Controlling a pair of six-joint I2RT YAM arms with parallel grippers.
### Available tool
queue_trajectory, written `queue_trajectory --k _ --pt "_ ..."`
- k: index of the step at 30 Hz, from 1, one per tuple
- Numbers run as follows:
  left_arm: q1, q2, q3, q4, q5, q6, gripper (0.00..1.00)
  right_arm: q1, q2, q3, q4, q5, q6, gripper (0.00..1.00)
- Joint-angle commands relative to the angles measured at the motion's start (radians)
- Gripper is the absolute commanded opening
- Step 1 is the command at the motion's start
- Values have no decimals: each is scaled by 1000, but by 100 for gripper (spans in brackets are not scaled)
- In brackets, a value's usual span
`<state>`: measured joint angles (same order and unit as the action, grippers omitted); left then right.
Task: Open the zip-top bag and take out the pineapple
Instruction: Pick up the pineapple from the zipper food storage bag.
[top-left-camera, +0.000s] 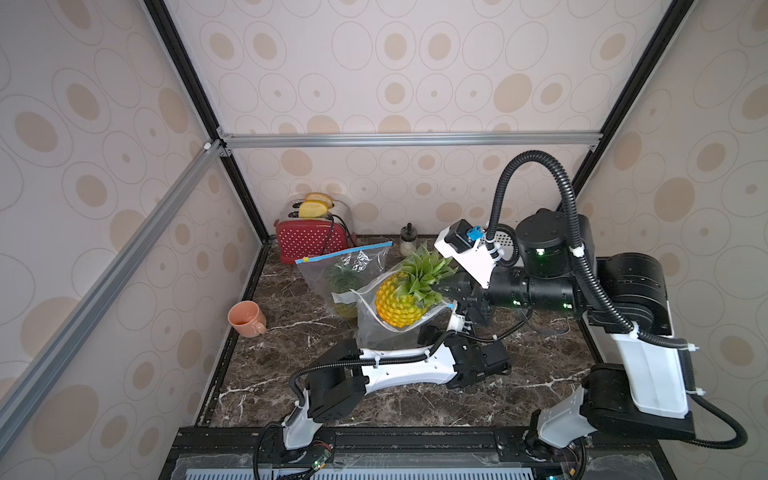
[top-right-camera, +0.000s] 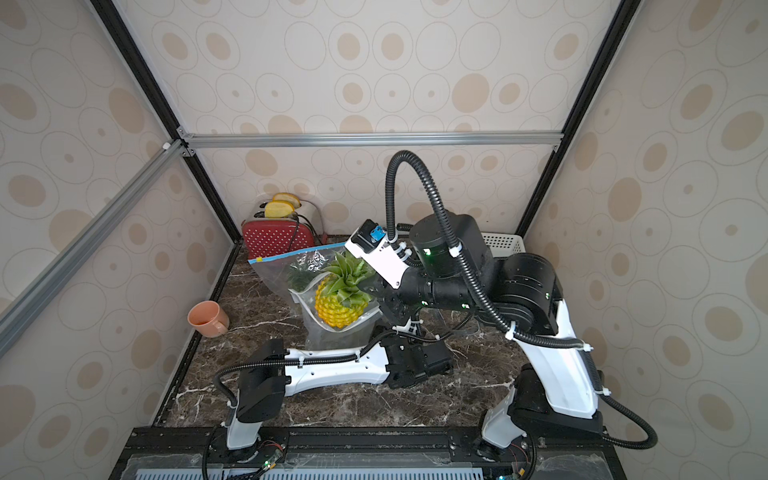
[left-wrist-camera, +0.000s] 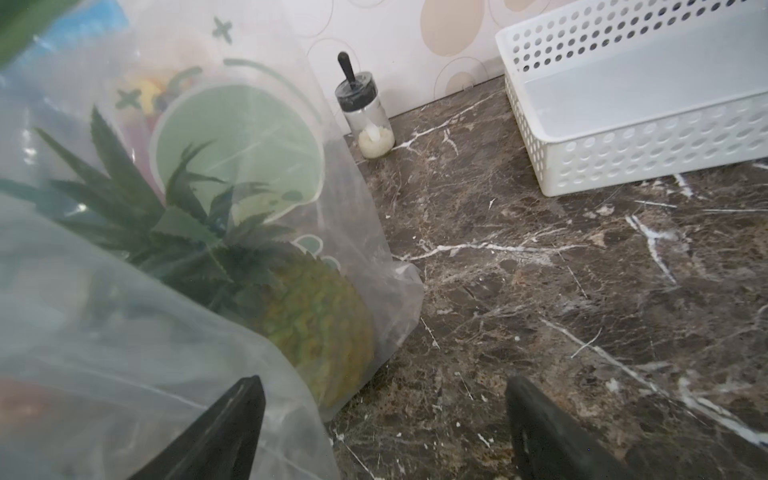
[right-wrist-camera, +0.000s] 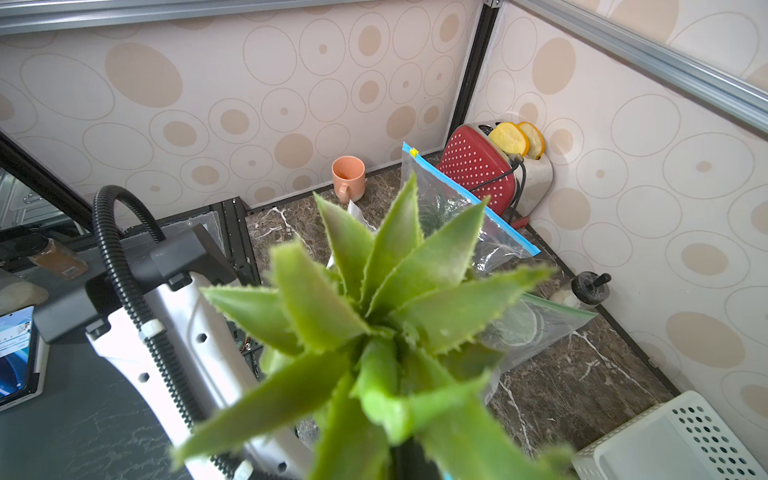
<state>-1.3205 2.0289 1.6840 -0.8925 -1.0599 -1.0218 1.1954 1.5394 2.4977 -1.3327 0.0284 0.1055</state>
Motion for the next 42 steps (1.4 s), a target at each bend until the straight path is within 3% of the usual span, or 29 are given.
queue_trajectory --k 1,5,13,19,23,30,34,39,42 --pt "-29 -18 90 -184 -12 -81 99 10 -8 63 51 48 -6 0" --pt "-80 8 164 -344 5 -133 99 11 -12 62 45 63 -12 0" --pt "-142 -58 52 -345 35 -130 99 12 -7 49 45 70 -14 0" --pt "-59 -55 30 -339 14 -77 99 11 -8 35 59 35 0 0" --pt "31 -102 -86 -125 70 84 99 11 -6 35 65 30 3 0" --pt "162 -179 -168 63 119 285 96 25 -9 47 79 9 14 0" --pt "206 -161 -165 110 147 363 76 35 -13 47 81 15 18 0" --pt "214 -135 -154 131 167 384 54 42 -13 48 82 20 21 0" --pt "214 -133 -161 139 180 386 37 44 -16 50 87 20 21 0"
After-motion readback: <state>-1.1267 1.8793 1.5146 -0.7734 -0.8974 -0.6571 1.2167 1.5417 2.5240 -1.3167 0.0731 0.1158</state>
